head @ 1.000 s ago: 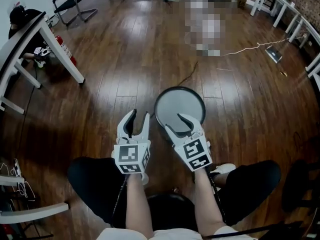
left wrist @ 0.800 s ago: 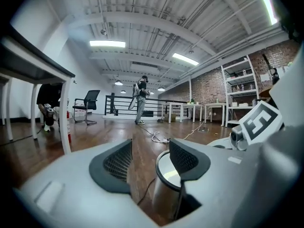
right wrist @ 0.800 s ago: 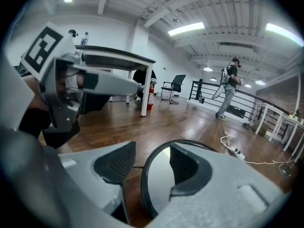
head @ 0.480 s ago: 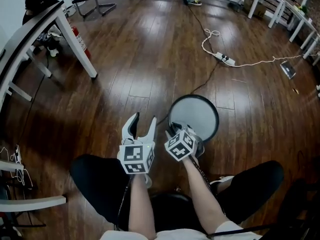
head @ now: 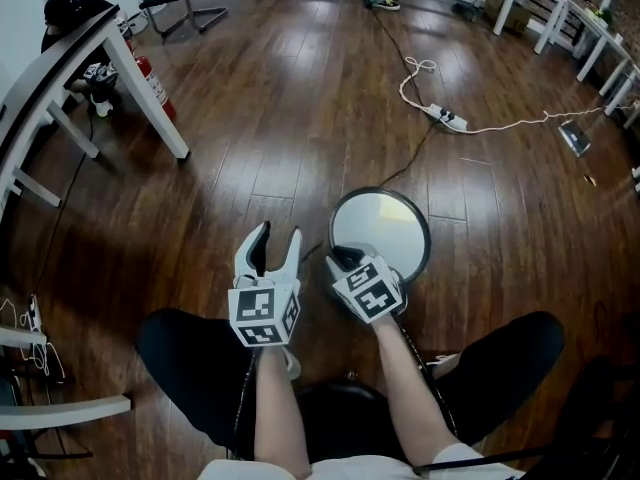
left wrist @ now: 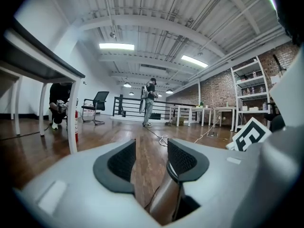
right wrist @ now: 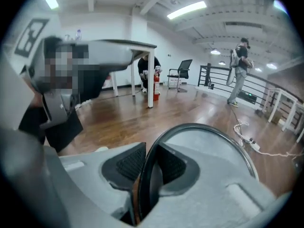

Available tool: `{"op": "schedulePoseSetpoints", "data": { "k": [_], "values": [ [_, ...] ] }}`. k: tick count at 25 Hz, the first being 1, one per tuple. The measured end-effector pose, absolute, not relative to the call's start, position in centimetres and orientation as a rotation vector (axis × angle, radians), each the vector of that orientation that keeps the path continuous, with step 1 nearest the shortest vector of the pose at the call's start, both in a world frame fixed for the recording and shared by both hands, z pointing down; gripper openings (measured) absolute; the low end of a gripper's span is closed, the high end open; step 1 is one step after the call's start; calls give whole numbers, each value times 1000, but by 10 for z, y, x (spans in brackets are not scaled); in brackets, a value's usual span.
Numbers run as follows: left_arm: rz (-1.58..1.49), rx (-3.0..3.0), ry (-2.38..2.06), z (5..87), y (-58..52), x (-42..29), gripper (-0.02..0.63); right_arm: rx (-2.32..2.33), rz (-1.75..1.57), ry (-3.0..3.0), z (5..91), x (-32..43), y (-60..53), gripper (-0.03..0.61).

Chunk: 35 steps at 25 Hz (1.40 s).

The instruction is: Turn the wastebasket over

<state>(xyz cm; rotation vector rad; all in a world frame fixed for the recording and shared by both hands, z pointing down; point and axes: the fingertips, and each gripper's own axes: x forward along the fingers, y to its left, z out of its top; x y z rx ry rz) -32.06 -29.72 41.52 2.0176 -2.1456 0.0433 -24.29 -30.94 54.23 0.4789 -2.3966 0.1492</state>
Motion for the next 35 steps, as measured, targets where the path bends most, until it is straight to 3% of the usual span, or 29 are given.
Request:
{"op": "schedulePoseSetpoints", "data": {
  "k": [8,22,29,35],
  "values": [
    [51,2033,-2077,428,-309,-307,207,728,594,-2700,491,-168,-364,51],
    [186,2069,-1848,487,-327,-244,195,1314,1070,-2413,613,31,-390,51],
    [140,1925,-1730,547,-331,-251,200,1298,859,-2376,601,37,-392,61],
    [83,1832,-1568,600,-327,-256,281,1253,763,-2332,591,37,-390,84]
  ]
}}
